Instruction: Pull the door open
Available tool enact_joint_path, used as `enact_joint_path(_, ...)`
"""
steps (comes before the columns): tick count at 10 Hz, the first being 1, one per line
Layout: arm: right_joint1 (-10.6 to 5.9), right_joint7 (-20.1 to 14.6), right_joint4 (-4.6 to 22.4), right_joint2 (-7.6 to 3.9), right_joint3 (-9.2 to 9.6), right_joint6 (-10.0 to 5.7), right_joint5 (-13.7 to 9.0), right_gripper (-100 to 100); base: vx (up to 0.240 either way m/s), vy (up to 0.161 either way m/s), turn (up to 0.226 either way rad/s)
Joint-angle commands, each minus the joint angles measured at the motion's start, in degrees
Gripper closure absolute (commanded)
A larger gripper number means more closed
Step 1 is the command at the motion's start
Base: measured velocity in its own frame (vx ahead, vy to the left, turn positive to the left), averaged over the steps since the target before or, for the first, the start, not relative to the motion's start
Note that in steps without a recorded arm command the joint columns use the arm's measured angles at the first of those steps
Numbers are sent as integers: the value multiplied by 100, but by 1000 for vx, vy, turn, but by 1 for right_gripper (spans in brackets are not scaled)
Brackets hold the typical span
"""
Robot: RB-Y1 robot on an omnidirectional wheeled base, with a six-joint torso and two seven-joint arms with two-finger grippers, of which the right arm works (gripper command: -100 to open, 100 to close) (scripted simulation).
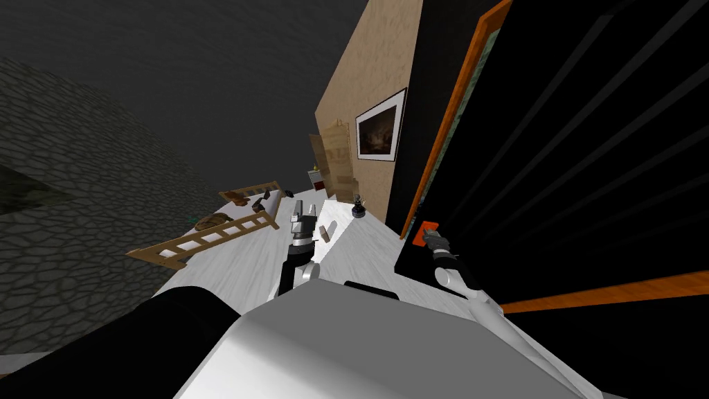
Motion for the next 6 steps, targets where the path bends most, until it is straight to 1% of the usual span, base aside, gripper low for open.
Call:
enact_joint_path(1,33,-82,-46,-75,79,-35,16,100,-125,-25,85)
enact_joint_path(3,68,-169,-94,-154,164,-71,33,100,-177,-57,89)
enact_joint_path(6,154,-383,-215,-350,372,-162,75,100,-186,-83,111)
